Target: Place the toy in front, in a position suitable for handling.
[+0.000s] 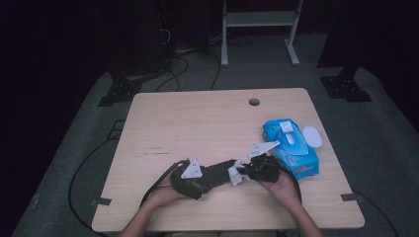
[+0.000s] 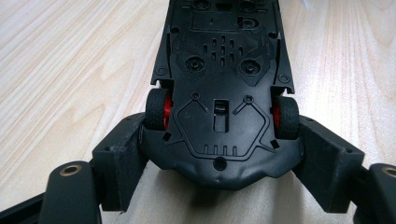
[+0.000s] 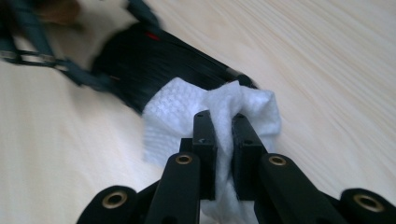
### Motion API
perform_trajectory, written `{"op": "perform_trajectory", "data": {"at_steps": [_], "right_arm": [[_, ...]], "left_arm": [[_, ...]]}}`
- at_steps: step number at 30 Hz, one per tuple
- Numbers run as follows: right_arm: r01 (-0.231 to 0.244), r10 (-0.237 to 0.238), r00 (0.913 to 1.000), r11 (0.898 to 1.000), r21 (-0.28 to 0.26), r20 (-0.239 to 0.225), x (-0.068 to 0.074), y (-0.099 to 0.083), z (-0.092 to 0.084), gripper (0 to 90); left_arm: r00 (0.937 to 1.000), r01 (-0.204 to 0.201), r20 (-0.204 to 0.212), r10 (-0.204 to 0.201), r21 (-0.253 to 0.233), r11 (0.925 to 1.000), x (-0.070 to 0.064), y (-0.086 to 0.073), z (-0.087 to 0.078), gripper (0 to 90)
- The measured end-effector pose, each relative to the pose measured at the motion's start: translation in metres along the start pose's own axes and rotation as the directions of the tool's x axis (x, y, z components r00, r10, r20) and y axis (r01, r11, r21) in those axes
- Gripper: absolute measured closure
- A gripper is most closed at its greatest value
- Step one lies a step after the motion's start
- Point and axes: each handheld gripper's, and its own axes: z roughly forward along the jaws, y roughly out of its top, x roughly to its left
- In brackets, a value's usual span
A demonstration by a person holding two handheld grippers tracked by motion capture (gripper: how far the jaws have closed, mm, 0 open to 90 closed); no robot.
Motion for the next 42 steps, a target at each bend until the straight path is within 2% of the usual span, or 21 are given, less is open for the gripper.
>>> {"op": "perform_trajectory", "data": {"at_steps": [1,3,4,6,7,10,14,16,19,21,22,23,26,28,29,32,33,35,37,39,42], "right_arm": [[-0.039,0.039,0.9993,0.999,0.008,-0.001,-0.009,-0.004,-0.002,81.7],[-0.070,0.070,0.9975,0.998,0.009,-0.012,-0.015,-0.008,-0.004,81.7],[-0.069,0.070,0.9974,0.998,0.005,-0.017,-0.014,-0.009,-0.005,81.7],[-0.053,0.050,0.9949,0.998,-0.037,-0.087,-0.006,-0.005,-0.003,81.7],[-0.040,0.036,0.9943,0.998,-0.040,-0.101,-0.002,-0.002,-0.001,81.7],[0.033,-0.032,0.9957,0.999,0.010,-0.087,0.005,0.003,0.005,81.9],[-0.024,0.026,0.9988,0.999,0.035,-0.042,-0.012,-0.005,-0.001,81.9],[-0.045,0.046,0.9971,0.999,0.021,-0.061,-0.013,-0.007,-0.004,81.9],[-0.004,0.004,0.9928,1.000,-0.002,-0.120,-0.004,-0.001,0.001,81.8],[0.015,-0.013,0.9941,1.000,0.015,-0.108,0.000,0.002,0.007,81.7],[0.004,-0.003,0.9946,1.000,0.013,-0.104,-0.002,0.001,0.008,81.7],[-0.020,0.021,0.9945,1.000,0.012,-0.102,-0.005,0.001,0.008,81.8],[-0.080,0.079,0.9960,0.997,-0.010,-0.041,-0.015,-0.002,0.006,81.9],[-0.111,0.111,0.9938,0.993,-0.040,-0.012,-0.015,0.002,0.010,81.8],[-0.121,0.120,0.9926,0.991,-0.055,-0.017,-0.013,0.005,0.014,81.5],[-0.108,0.110,0.9937,0.992,-0.069,0.021,-0.007,0.012,0.025,81.4],[-0.105,0.107,0.9938,0.992,-0.074,0.028,-0.009,0.012,0.026,81.7],[-0.141,0.143,0.9894,0.987,-0.070,0.022,-0.015,0.010,0.024,81.8],[-0.154,0.156,0.9877,0.986,-0.061,0.018,-0.020,0.005,0.018,81.8],[-0.126,0.127,0.9919,0.991,-0.040,0.007,-0.017,0.003,0.012,82.0],[-0.068,0.068,0.9977,0.998,-0.001,-0.008,-0.004,0.003,0.006,82.1]], "left_arm": [[1.0000,0.003,0.001,-0.003,0.000,1.0000,0.000,0.000,0.000,23.8],[1.0000,0.004,0.003,-0.004,-0.002,1.0000,0.001,0.000,0.000,23.8],[0.9999,0.012,0.004,-0.012,-0.006,0.9999,0.001,0.000,0.000,23.8],[0.9999,0.014,0.004,-0.014,-0.005,0.9999,0.002,0.000,0.001,23.8],[0.9999,0.016,0.003,-0.016,-0.006,0.9999,0.002,0.000,0.001,23.8],[0.9999,0.014,0.000,-0.014,-0.004,0.9999,0.002,0.000,0.001,23.8],[0.9998,0.020,0.004,-0.020,-0.007,0.9998,0.002,0.000,0.001,23.8],[0.9998,0.017,0.003,-0.017,-0.005,0.9998,0.002,0.000,0.001,23.8],[0.9999,0.016,0.003,-0.016,-0.005,0.9999,0.002,0.000,0.001,23.8],[0.9999,0.014,0.002,-0.014,-0.004,0.9999,0.002,0.000,0.001,23.8],[0.9999,0.016,0.002,-0.016,-0.005,0.9999,0.002,0.001,0.000,23.8],[0.9998,0.017,0.002,-0.017,-0.008,0.9998,0.002,0.001,0.000,23.8],[0.9999,0.013,0.002,-0.013,-0.014,0.9998,0.002,0.002,0.000,23.8],[1.0000,0.008,0.000,-0.008,-0.006,0.9999,0.002,0.002,0.001,23.8],[1.0000,0.008,-0.001,-0.008,-0.003,1.0000,0.002,0.002,0.002,23.7],[0.9997,0.022,-0.003,-0.022,-0.008,0.9997,0.004,0.000,0.000,23.7],[0.9996,0.028,-0.003,-0.028,-0.017,0.9995,0.005,0.000,-0.001,23.7],[0.9995,0.031,0.001,-0.031,-0.022,0.9993,0.005,0.000,-0.001,23.8],[0.9997,0.023,0.001,-0.023,-0.012,0.9997,0.004,0.001,0.001,23.8],[1.0000,0.004,0.002,-0.004,-0.004,1.0000,0.002,0.001,0.002,23.8],[1.0000,0.008,0.002,-0.008,0.000,1.0000,0.001,0.002,0.002,23.8]]}}
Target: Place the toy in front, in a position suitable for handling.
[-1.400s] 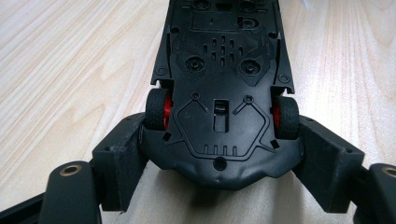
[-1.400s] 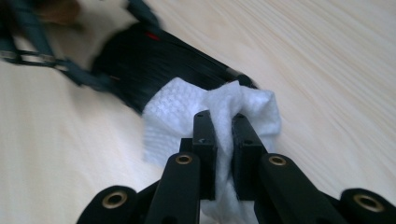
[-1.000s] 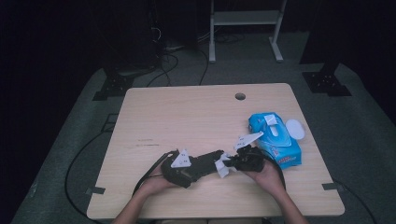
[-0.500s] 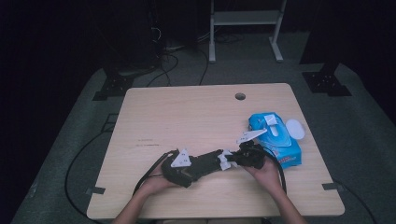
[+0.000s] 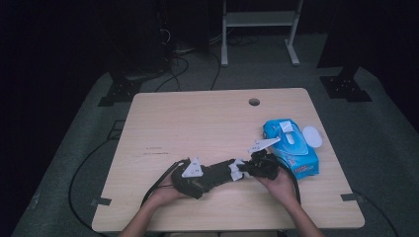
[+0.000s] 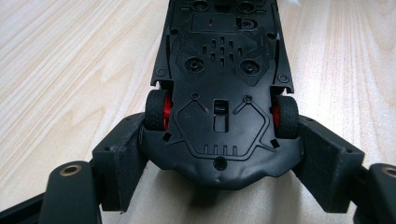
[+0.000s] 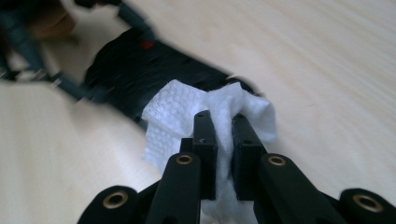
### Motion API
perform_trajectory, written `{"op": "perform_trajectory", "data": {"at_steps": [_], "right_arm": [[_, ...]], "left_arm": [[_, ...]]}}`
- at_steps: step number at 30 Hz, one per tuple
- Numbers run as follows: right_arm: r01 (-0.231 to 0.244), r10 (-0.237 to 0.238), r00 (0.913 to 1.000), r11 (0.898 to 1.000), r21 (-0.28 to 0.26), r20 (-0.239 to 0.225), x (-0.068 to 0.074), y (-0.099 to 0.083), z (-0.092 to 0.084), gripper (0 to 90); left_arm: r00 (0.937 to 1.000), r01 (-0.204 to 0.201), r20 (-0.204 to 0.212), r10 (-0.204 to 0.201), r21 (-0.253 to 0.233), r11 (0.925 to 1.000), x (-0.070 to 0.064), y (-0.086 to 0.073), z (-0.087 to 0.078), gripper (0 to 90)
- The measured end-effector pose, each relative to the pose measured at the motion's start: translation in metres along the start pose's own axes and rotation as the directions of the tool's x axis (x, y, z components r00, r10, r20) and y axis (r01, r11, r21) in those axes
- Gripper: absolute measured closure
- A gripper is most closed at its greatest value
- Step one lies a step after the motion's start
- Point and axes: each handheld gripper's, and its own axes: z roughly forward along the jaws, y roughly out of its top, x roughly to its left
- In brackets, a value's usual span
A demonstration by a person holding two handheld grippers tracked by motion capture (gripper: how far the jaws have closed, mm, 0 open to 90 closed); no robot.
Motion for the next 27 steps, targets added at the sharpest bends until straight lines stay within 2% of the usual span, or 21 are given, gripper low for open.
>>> {"op": "perform_trajectory", "data": {"at_steps": [1,4,7,10,13,15,17,20,23,24,27], "right_arm": [[0.030,-0.030,0.9996,1.000,0.009,-0.003,0.004,0.000,-0.001,82.1],[0.058,-0.057,0.9982,0.997,0.044,-0.016,0.010,-0.002,-0.004,82.1],[0.050,-0.047,0.9982,0.996,0.072,-0.036,0.007,-0.006,-0.008,82.1],[0.030,-0.028,0.9992,0.997,0.074,-0.027,0.004,-0.007,-0.009,82.2],[0.043,-0.041,0.9984,0.998,0.052,-0.039,0.009,0.005,-0.001,82.2],[0.078,-0.077,0.9966,0.996,0.045,-0.029,0.014,0.016,0.009,82.1],[0.078,-0.077,0.9969,0.996,0.036,-0.018,0.016,0.024,0.018,82.1],[0.060,-0.060,0.9981,0.998,0.018,0.015,0.007,0.024,0.022,82.2],[0.021,-0.022,0.9978,1.000,0.013,0.063,-0.008,0.015,0.011,82.2],[0.001,-0.002,0.9975,1.000,0.021,0.070,-0.010,0.012,0.007,82.1],[-0.020,0.017,0.9983,0.999,0.042,0.056,-0.015,0.000,-0.001,82.1]], "left_arm": [[1.0000,0.001,-0.001,-0.001,0.001,1.0000,0.000,0.000,0.000,23.8],[1.0000,-0.005,-0.008,0.005,0.007,1.0000,-0.001,0.000,0.000,23.8],[1.0000,-0.004,-0.004,0.004,0.006,1.0000,-0.001,0.000,0.000,23.8],[1.0000,-0.002,-0.001,0.002,-0.002,1.0000,0.000,0.001,0.001,23.8],[0.9998,-0.019,-0.003,0.019,0.004,0.9998,-0.001,0.002,0.002,23.8],[0.9997,-0.022,-0.006,0.022,0.003,0.9997,-0.002,0.002,0.002,23.8],[0.9998,-0.021,-0.004,0.021,0.007,0.9998,-0.002,0.002,0.001,23.8],[1.0000,-0.009,0.003,0.009,0.002,1.0000,0.000,0.000,0.000,23.8],[1.0000,-0.008,0.005,0.008,0.003,1.0000,0.002,-0.001,-0.001,23.8],[1.0000,-0.008,0.004,0.008,0.003,1.0000,0.002,-0.001,-0.001,23.8],[1.0000,-0.008,0.003,0.008,0.003,1.0000,0.002,-0.001,-0.001,23.8]]}}
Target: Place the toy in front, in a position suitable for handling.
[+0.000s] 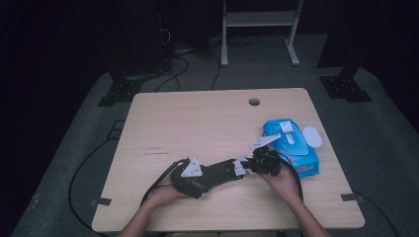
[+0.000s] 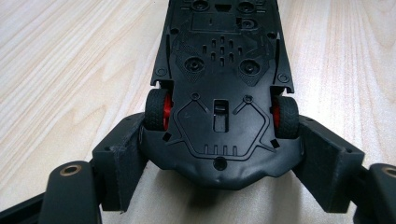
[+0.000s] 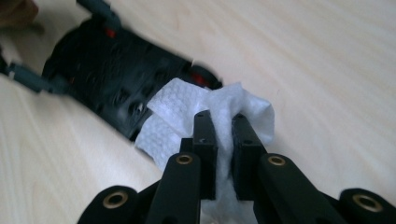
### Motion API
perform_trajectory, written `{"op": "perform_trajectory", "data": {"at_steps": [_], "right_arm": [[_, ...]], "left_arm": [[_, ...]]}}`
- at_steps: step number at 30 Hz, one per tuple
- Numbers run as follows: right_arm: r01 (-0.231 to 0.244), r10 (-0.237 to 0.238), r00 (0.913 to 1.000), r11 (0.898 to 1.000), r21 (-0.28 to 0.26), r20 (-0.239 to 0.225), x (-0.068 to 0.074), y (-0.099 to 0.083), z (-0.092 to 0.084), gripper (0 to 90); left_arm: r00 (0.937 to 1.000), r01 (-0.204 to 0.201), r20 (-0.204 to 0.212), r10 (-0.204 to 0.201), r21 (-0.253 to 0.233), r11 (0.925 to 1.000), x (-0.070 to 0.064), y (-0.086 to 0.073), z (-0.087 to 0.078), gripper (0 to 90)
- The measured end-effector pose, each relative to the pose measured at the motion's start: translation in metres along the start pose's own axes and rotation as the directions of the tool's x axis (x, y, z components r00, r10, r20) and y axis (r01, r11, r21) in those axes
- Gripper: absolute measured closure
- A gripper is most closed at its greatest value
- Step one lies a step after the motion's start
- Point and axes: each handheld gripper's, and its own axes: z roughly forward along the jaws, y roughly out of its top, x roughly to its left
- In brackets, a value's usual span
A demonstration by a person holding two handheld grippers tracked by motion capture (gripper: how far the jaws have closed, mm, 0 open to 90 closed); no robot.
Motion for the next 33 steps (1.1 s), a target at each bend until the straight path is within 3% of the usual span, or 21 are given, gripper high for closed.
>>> {"op": "perform_trajectory", "data": {"at_steps": [4,7,11,13,16,20,22,29,31,33], "right_arm": [[0.025,-0.026,0.9990,0.999,-0.029,-0.035,0.009,-0.003,-0.004,82.1],[0.048,-0.054,0.9943,0.997,-0.065,-0.091,0.018,0.003,-0.006,82.1],[0.066,-0.069,0.9902,0.997,-0.030,-0.121,0.022,0.001,0.005,82.0],[0.037,-0.044,0.9891,0.998,-0.047,-0.141,0.020,-0.002,0.006,82.1],[0.050,-0.055,0.9884,0.998,-0.042,-0.141,0.022,-0.002,0.006,82.1],[0.068,-0.073,0.9876,0.997,-0.043,-0.139,0.025,-0.004,0.006,82.3],[0.073,-0.078,0.9878,0.996,-0.044,-0.135,0.026,-0.005,0.005,82.3],[0.083,-0.089,0.9859,0.996,-0.045,-0.142,0.028,-0.007,0.005,82.7],[0.088,-0.093,0.9857,0.995,-0.044,-0.140,0.030,-0.008,0.005,82.9],[0.102,-0.107,0.9857,0.994,-0.046,-0.130,0.032,-0.008,0.004,82.9]], "left_arm": [[1.0000,0.005,0.002,-0.005,-0.004,1.0000,0.000,0.000,0.000,23.8],[0.9999,0.013,0.002,-0.013,-0.004,0.9999,0.001,0.000,0.001,23.8],[0.9995,0.028,0.011,-0.028,-0.008,0.9996,0.002,0.000,0.000,23.7],[0.9982,0.050,0.035,-0.049,-0.012,0.9987,0.004,-0.001,-0.002,23.6],[0.9927,0.099,0.071,-0.098,-0.014,0.9949,0.008,-0.002,-0.004,22.4],[0.9818,0.164,0.102,-0.160,-0.031,0.9859,0.013,-0.004,-0.010,19.2],[0.9732,0.200,0.124,-0.194,-0.038,0.9791,0.017,-0.005,-0.012,18.7],[0.9379,0.312,0.170,-0.302,-0.037,0.9492,0.026,-0.009,-0.014,19.4],[0.9224,0.348,0.190,-0.337,-0.032,0.9369,0.030,-0.011,-0.015,24.5],[0.9162,0.360,0.200,-0.347,-0.032,0.9322,0.030,-0.012,-0.014,29.4]]}}
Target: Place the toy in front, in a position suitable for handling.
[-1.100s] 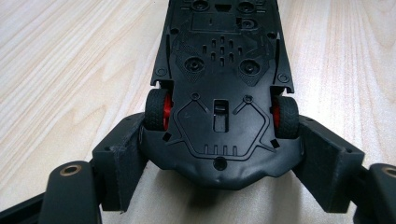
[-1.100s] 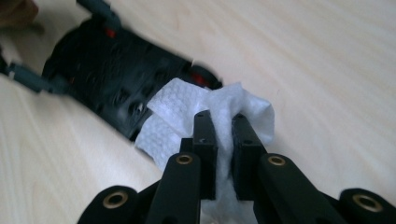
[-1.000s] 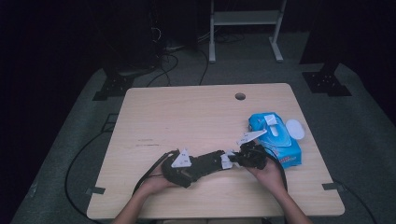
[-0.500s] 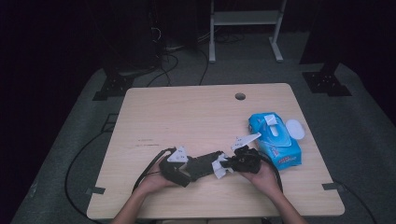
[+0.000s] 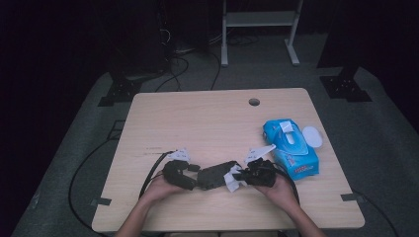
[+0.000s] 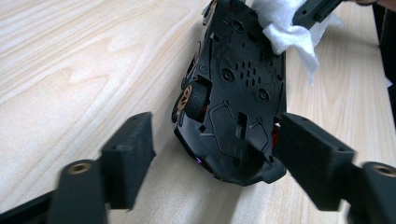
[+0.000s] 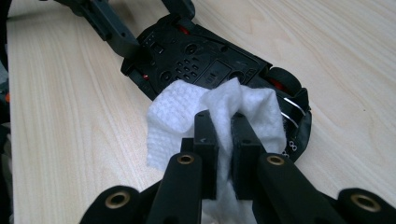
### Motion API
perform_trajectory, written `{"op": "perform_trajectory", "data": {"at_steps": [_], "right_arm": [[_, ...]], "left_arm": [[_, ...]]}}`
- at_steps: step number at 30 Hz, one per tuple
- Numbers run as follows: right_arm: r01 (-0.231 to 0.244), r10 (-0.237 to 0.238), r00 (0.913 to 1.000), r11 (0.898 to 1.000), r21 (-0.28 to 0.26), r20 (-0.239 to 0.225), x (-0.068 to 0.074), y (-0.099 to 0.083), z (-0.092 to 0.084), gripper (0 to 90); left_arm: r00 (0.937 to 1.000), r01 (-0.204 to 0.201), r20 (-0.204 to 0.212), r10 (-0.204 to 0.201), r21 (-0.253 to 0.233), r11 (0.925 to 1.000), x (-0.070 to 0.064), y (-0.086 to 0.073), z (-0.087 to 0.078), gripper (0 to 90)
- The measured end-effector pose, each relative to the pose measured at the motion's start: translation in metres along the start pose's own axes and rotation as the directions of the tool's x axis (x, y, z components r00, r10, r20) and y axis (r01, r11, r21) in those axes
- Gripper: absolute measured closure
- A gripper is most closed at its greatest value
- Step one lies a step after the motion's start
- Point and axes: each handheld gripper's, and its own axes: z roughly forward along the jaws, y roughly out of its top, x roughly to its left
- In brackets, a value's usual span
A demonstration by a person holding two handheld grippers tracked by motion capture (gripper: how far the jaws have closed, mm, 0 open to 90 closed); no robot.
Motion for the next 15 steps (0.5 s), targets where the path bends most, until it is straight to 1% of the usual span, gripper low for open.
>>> {"op": "perform_trajectory", "data": {"at_steps": [1,4,6,7,10,11,13,15], "right_arm": [[0.001,-0.001,1.0000,1.000,0.000,0.002,0.000,0.000,0.000,83.0],[-0.002,0.002,1.0000,1.000,-0.002,0.001,0.001,-0.001,0.000,83.1],[0.000,0.000,1.0000,1.000,-0.003,0.010,0.002,-0.002,-0.001,83.1],[0.008,-0.008,0.9999,1.000,-0.005,0.012,0.002,-0.002,-0.001,83.2],[0.001,-0.001,0.9999,1.000,-0.015,0.015,0.003,-0.006,-0.003,83.4],[0.001,-0.001,0.9999,1.000,-0.015,0.013,0.003,-0.007,-0.004,83.5],[-0.002,0.002,1.0000,1.000,-0.022,0.007,0.003,-0.010,-0.006,83.6],[-0.008,0.008,1.0000,1.000,-0.025,0.004,0.002,-0.011,-0.007,83.7]], "left_arm": [[1.0000,0.007,0.000,-0.007,0.012,0.9999,0.000,0.000,0.002,30.4],[0.9996,0.016,0.021,-0.017,0.037,0.9992,-0.001,-0.001,0.008,32.2],[0.9990,0.027,0.033,-0.028,0.036,0.9990,-0.001,-0.001,0.009,32.8],[0.9987,0.033,0.038,-0.034,0.036,0.9988,0.000,-0.001,0.009,34.0],[0.9960,0.063,0.062,-0.065,0.037,0.9974,0.002,-0.001,0.011,35.4],[0.9954,0.067,0.067,-0.069,0.036,0.9971,0.002,-0.001,0.011,37.1],[0.9953,0.067,0.067,-0.070,0.034,0.9971,0.001,-0.001,0.012,37.8],[0.9965,0.055,0.062,-0.057,0.032,0.9980,0.000,0.000,0.012,38.4]]}}
